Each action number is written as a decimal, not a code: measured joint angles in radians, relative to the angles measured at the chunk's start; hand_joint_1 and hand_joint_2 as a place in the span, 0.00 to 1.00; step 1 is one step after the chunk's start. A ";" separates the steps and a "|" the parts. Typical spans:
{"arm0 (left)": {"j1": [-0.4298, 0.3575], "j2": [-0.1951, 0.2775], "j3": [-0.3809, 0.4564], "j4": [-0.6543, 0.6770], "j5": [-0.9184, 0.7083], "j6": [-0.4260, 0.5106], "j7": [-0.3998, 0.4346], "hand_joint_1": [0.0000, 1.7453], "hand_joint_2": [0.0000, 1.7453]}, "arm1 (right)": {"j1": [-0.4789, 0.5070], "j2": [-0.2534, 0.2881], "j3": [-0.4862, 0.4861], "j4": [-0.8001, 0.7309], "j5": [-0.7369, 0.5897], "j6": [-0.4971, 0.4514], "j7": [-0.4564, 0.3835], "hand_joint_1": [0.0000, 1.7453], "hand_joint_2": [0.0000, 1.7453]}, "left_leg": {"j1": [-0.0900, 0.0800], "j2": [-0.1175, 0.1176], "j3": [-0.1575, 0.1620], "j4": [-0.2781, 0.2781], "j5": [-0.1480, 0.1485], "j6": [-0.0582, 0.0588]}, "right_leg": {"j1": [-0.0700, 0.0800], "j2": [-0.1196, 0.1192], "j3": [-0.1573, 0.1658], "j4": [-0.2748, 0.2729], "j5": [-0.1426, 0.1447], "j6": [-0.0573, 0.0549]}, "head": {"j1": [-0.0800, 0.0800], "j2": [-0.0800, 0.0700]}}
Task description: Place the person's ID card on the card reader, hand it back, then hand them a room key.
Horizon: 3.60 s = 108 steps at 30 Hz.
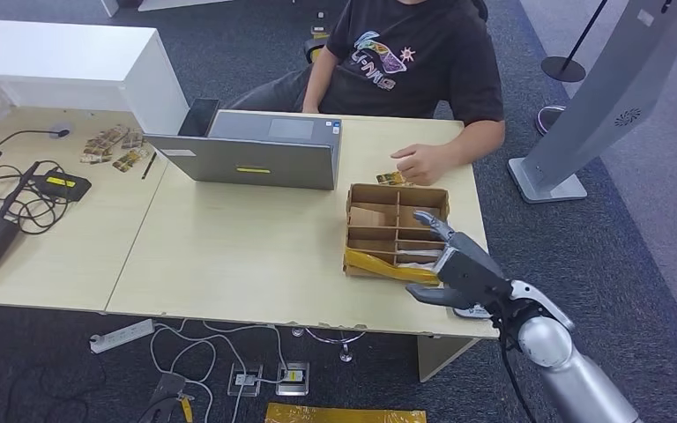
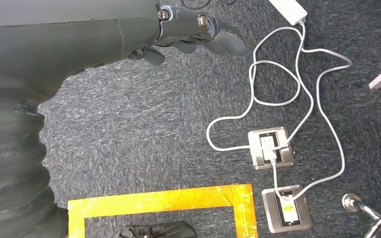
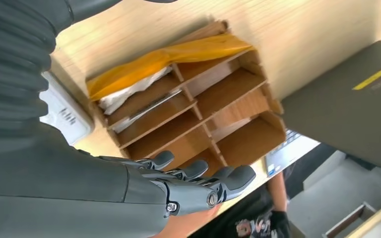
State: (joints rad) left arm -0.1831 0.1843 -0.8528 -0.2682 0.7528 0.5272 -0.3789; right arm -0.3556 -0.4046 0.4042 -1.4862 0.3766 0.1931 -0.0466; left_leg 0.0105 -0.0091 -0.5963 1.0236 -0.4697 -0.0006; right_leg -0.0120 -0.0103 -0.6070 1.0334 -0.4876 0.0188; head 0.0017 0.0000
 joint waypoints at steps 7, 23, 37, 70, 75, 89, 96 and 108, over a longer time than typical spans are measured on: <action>0.007 -0.002 0.001 0.000 0.008 0.018 -0.010 0.00 1.00 | -0.013 -0.003 0.027 0.041 0.405 -0.247 0.028 0.00 1.00 | 0.000 0.000 0.000 0.000 0.000 0.000 | 0.000 0.000 0.000 0.000 0.000 0.000 | 0.000 0.000; -0.001 -0.010 0.001 -0.002 -0.010 0.019 -0.012 0.00 1.00 | -0.080 0.018 0.050 0.151 0.591 -0.370 0.008 0.00 1.00 | 0.000 0.000 0.000 0.000 0.000 0.000 | 0.000 0.000 0.000 0.000 0.000 0.000 | 0.000 0.000; -0.019 -0.011 0.001 -0.002 -0.030 -0.001 -0.008 0.00 1.00 | -0.110 0.061 0.084 0.222 0.595 -0.329 -0.008 0.00 1.00 | 0.000 0.000 0.000 0.000 0.000 0.000 | 0.000 0.000 0.000 0.000 0.000 0.000 | 0.000 0.000; -0.021 -0.010 0.002 -0.002 -0.038 -0.002 -0.008 0.00 0.00 | -0.134 0.108 0.167 0.327 0.545 -0.268 -0.011 1.00 1.00 | 0.000 0.000 0.000 0.000 0.000 0.000 | 0.000 0.000 0.000 0.000 0.000 0.000 | 0.000 0.000; -0.006 -0.010 0.008 -0.002 -0.026 0.000 -0.009 0.00 0.00 | -0.139 0.108 0.171 0.342 0.538 -0.253 -0.009 1.00 1.00 | 0.000 0.000 0.000 0.000 0.000 0.000 | 0.000 0.000 0.000 0.000 0.000 0.000 | 0.000 0.000; 0.004 -0.010 0.008 -0.002 -0.030 0.000 -0.009 0.00 0.00 | -0.144 0.108 0.173 0.366 0.530 -0.249 -0.015 1.00 1.00 | 0.000 0.000 0.000 0.000 0.000 0.000 | 0.000 0.000 0.000 0.000 0.000 0.000 | 0.000 0.000; 0.004 -0.010 0.008 -0.002 -0.033 0.002 -0.009 0.00 0.00 | -0.149 0.109 0.173 0.369 0.530 -0.252 -0.021 0.38 1.00 | 0.000 0.000 0.000 0.000 0.000 0.000 | 0.000 0.000 0.000 0.000 0.000 0.000 | 0.000 0.000; 0.004 -0.010 0.008 -0.002 -0.041 0.001 -0.009 0.00 0.00 | -0.158 0.109 0.170 0.369 0.507 -0.263 -0.050 0.00 1.00 | 0.000 0.000 0.000 0.000 0.000 0.000 | 0.000 0.000 0.000 0.000 0.000 0.000 | 0.000 0.000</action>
State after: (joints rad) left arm -0.1795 0.1747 -0.8447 -0.2697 0.7114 0.5286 -0.3883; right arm -0.5139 -0.2955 0.5737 -1.1171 0.8840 -0.0698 -0.0967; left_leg 0.0107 -0.0090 -0.5963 1.0236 -0.4696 -0.0007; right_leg -0.0119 -0.0103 -0.6071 1.0336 -0.4877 0.0186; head 0.0017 0.0000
